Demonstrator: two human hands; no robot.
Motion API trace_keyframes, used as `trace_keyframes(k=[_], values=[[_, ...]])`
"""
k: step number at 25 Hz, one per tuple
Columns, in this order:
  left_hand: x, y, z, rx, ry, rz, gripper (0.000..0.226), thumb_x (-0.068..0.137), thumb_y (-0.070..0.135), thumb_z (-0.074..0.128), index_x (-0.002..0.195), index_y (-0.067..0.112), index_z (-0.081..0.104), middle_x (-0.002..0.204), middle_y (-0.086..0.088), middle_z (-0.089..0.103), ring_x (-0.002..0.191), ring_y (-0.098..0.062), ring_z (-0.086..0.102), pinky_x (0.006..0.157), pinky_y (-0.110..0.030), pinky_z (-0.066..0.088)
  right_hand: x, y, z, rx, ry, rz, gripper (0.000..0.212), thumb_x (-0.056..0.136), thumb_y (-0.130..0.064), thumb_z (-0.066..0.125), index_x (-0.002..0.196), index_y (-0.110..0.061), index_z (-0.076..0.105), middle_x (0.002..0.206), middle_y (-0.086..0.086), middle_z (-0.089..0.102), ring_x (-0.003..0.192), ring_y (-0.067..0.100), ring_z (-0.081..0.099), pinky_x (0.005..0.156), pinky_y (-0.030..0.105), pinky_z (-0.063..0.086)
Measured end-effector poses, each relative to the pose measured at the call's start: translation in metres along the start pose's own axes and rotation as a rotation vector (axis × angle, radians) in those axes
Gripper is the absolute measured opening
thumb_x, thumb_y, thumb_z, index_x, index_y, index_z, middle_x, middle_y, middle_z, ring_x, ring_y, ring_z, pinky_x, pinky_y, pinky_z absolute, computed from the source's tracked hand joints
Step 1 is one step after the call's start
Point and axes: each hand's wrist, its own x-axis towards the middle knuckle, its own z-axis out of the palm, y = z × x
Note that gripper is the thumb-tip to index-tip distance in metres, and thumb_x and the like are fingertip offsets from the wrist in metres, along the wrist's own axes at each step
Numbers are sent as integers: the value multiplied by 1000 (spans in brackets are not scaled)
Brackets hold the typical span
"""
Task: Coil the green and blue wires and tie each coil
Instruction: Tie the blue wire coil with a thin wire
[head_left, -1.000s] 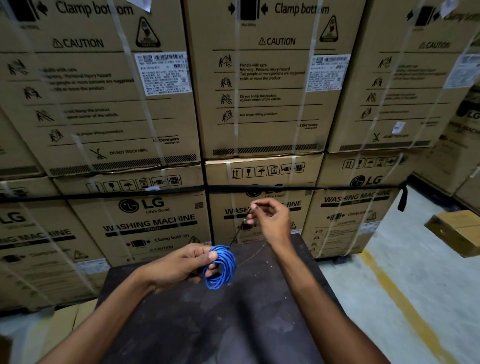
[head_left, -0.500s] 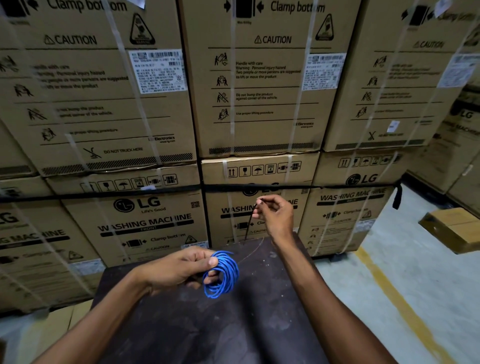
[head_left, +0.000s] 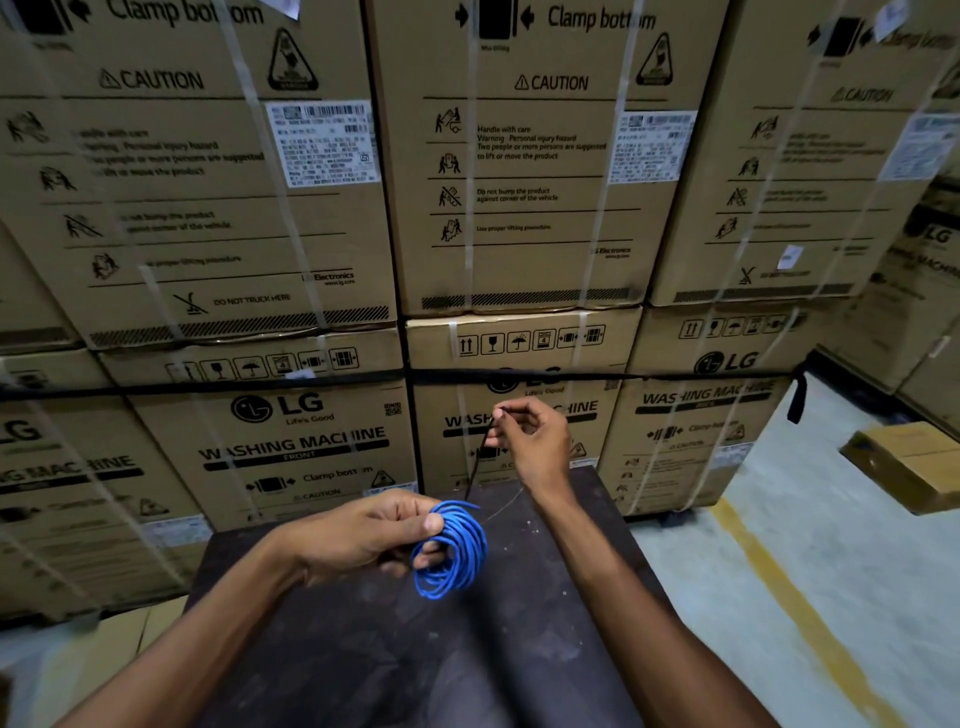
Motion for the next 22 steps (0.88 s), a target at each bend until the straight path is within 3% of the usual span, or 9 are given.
trace_keyframes(k=[5,9,14,19,22], values=[[2,-4,-3,7,27,11,33,108,23,37,80,21,55,73,1,50,59,-6,32,53,-26,19,-17,-15,7,42,-114,-11,5,92,7,66,95,10,68,77,15,68,63,19,67,59,31,63],[2,-8,-6,7,50,3,34,108,23,37,81,22,58,74,1,49,60,-7,32,53,-26,20,-31,-21,6,32,-253,-6,4,91,4,69,91,0,71,75,16,70,64,24,70,63,43,64],[6,-12,-10,107,63,-2,31,108,29,40,87,11,53,75,-2,48,61,-10,31,54,-24,24,-42,-31,3,52,-480,3,9,92,7,67,95,15,65,74,16,68,65,21,69,63,31,62],[9,-13,-14,259,57,2,32,109,28,41,83,15,55,75,-8,47,62,-26,28,59,-37,19,-49,-40,-1,2,-640,28,7,89,-3,75,92,1,72,82,11,71,79,22,65,75,38,57],[10,-8,-14,345,64,12,32,110,22,40,82,15,54,72,2,50,60,-9,36,57,-21,29,-50,-40,-2,-12,-619,67,12,88,-4,76,93,6,71,81,4,73,79,19,66,74,36,58]])
